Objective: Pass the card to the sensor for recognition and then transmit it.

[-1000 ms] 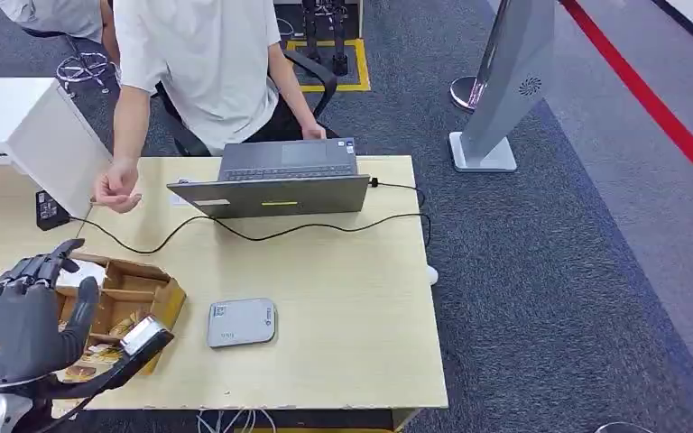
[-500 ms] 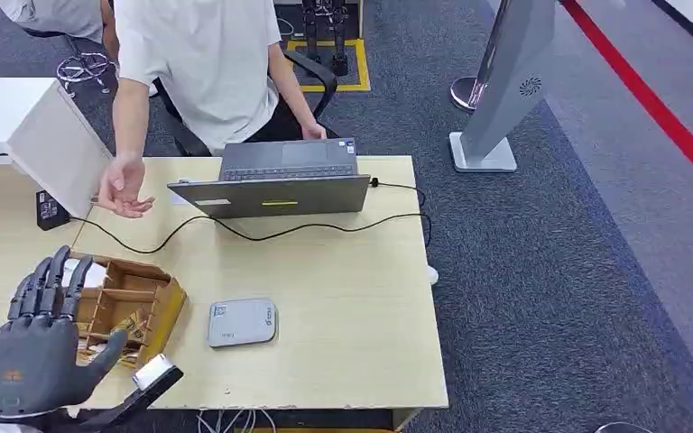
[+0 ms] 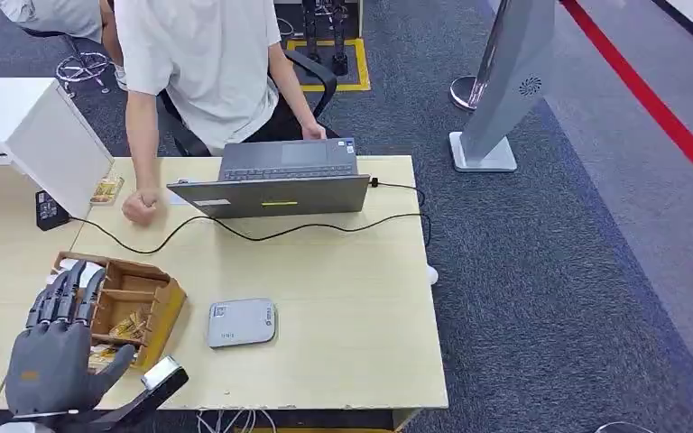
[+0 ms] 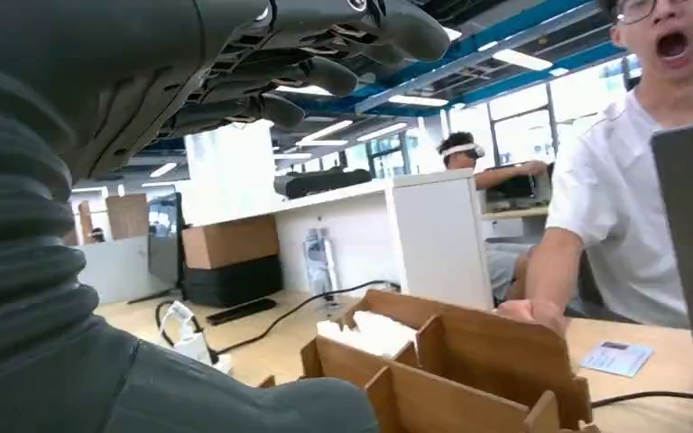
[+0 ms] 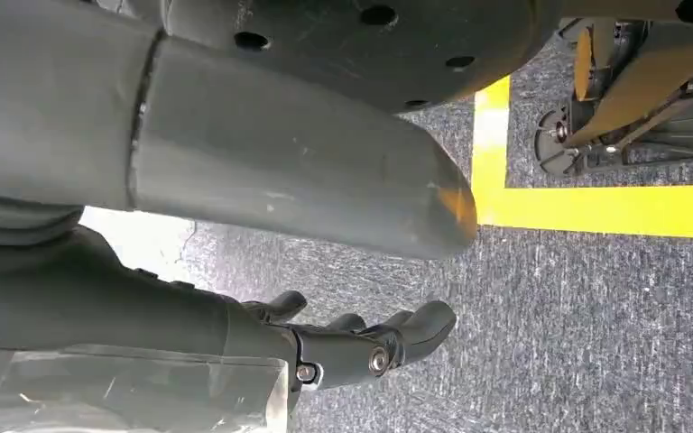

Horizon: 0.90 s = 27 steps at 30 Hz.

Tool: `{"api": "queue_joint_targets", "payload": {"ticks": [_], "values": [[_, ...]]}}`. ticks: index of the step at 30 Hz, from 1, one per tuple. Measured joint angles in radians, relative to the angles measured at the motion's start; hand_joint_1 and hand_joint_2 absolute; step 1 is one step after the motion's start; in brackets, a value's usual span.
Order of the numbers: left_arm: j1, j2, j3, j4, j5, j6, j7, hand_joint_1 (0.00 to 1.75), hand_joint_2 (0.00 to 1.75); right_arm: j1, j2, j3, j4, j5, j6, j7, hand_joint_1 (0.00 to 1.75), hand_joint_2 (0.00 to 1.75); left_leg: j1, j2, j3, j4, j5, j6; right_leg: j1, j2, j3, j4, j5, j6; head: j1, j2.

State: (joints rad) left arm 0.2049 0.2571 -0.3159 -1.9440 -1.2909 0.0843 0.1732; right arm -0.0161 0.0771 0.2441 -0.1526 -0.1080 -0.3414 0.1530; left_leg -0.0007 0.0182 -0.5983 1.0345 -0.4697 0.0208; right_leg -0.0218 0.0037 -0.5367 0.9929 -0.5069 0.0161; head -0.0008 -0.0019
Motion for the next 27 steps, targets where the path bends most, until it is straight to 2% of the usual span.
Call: {"api": "queue_joint_targets", "payload": {"ticks": [6,9,17,27], "values": [[-0.003,0.000,0.000,0.009,0.000,-0.013,0.013,0.00,1.75,0.000,0.000,0.000,0.000,0.000,0.000,0.000,0.00,0.00,0.000,0.000,0.000,0.000,0.000,0.000,0.000,0.000,0.000,0.000,0.000,0.000,0.000,0.000],[-0.015,-0.006,0.000,0.046,0.004,-0.038,0.043,0.00,1.75,0.000,0.000,0.000,0.000,0.002,0.000,0.001,0.00,0.00,0.000,0.000,0.000,0.000,0.000,0.000,0.000,0.000,0.000,0.000,0.000,0.000,0.000,0.000],[-0.031,-0.045,0.010,0.164,0.006,-0.050,0.073,0.00,1.75,0.000,-0.002,0.000,0.000,0.008,0.001,0.013,0.00,0.00,0.000,0.000,0.000,0.000,0.000,0.000,0.000,0.000,0.001,0.000,0.000,0.000,0.000,0.000],[-0.044,-0.087,0.059,0.272,0.009,-0.058,0.085,0.00,1.75,0.000,-0.003,0.000,0.000,0.021,0.001,0.018,0.00,0.00,0.000,0.000,0.000,0.000,0.000,0.000,0.000,0.000,0.001,0.000,0.000,0.000,0.000,0.000]]}}
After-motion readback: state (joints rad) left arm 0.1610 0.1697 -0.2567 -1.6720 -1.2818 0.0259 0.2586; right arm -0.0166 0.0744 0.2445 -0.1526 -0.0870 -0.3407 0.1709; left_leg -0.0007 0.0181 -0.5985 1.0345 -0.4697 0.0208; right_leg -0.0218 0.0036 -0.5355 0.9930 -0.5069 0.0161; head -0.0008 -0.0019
